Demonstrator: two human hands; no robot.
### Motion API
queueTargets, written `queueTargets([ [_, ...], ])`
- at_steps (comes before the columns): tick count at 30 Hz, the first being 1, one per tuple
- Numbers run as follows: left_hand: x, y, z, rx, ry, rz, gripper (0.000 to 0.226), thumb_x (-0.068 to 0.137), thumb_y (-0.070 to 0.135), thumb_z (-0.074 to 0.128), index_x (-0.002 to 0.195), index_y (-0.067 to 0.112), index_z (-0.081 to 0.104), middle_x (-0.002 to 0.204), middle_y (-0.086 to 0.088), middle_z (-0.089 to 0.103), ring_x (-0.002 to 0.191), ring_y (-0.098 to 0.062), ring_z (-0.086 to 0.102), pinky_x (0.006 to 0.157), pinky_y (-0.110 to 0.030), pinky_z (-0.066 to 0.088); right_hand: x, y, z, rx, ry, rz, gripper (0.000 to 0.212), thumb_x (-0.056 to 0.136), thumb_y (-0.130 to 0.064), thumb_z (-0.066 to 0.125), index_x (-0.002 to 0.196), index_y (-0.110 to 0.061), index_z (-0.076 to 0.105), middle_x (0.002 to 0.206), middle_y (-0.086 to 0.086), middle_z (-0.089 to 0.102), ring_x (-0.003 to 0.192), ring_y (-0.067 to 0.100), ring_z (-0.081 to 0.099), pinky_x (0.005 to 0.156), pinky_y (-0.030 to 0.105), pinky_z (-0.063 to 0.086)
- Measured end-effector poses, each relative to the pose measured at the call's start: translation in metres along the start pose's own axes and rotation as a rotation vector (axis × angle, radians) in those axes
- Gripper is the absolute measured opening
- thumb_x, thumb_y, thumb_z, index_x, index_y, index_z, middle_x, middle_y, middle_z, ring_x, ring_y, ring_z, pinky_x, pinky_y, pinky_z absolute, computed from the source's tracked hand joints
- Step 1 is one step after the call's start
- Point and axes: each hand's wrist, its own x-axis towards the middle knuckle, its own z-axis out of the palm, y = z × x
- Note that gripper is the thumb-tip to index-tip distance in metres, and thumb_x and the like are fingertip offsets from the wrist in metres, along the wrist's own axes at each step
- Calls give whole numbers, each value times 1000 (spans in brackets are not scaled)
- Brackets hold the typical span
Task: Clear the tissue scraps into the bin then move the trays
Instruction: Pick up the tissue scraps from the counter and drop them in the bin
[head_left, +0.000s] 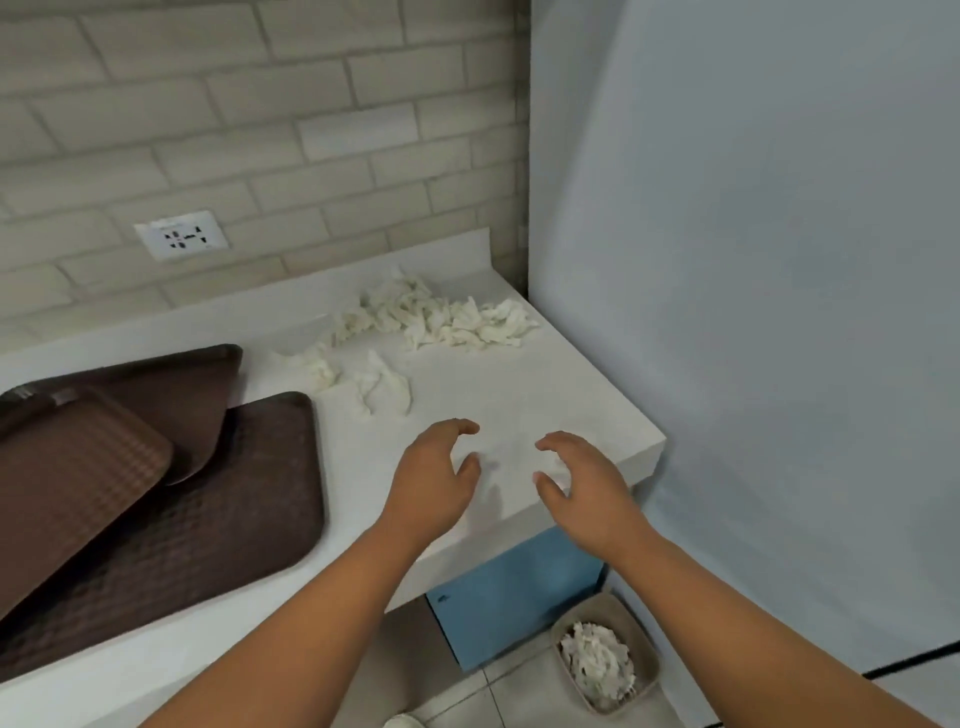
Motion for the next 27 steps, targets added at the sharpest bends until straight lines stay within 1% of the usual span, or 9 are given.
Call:
queueTargets([
  [4,20,-39,-34,46,38,-47,34,96,20,58,129,25,57,135,10,55,126,-9,50,98,-13,30,38,-20,31,-4,-66,-28,39,95,-33,57,132,-23,53,141,-8,48,130,10,44,108,21,33],
  [8,45,-80,-66,99,50,-69,35,96,19,58,130,21,57,136,6,55,127,-12,50,101,-14,30,84,-41,65,-53,-146,-54,41,97,-35,54,136,-23,51,143,-7,47,132,9,42,104,15,28],
  [10,59,-102,-79,125,40,-84,36,95,19,59,131,21,57,138,5,54,128,-13,50,101,-14,29,109,-50,83,-80,-174,-63,41,97,-34,54,137,-23,50,144,-6,47,130,11,43,102,14,28],
  [14,90,-142,-102,172,3,-95,39,93,19,62,132,21,56,140,4,52,128,-14,49,101,-15,29,160,-65,115,-174,-217,-72,45,98,-28,54,141,-21,46,146,-4,46,133,15,42,108,24,31],
  [18,120,-179,-120,190,-28,-96,43,90,17,65,132,23,56,140,5,51,127,-15,49,105,-23,37,207,-75,145,-270,-287,-83,54,97,-25,55,147,-22,37,152,-3,38,134,20,36,110,30,33],
  [21,133,-200,-127,169,-37,-104,44,88,12,66,130,22,57,138,5,52,114,-20,56,100,-24,42,227,-75,160,-309,-327,-58,66,94,-40,57,151,-23,29,159,-1,24,142,23,25,114,35,30],
  [23,144,-217,-132,175,-19,-99,43,87,10,66,128,19,59,135,3,54,107,-21,59,97,-24,45,237,-77,173,-318,-305,-43,73,91,-51,56,152,-25,24,160,3,19,144,26,21,114,40,30],
  [25,153,-232,-136,192,0,-105,41,87,11,67,126,18,60,134,2,55,112,-19,56,96,-22,43,244,-79,187,-358,-262,-53,76,89,-60,51,152,-27,21,160,4,18,143,28,23,112,44,32],
  [27,164,-245,-138,205,12,-123,40,87,14,68,126,18,60,135,2,55,120,-18,52,97,-18,37,250,-80,202,-427,-226,-68,78,88,-66,45,152,-30,18,160,3,17,142,28,24,112,45,32],
])
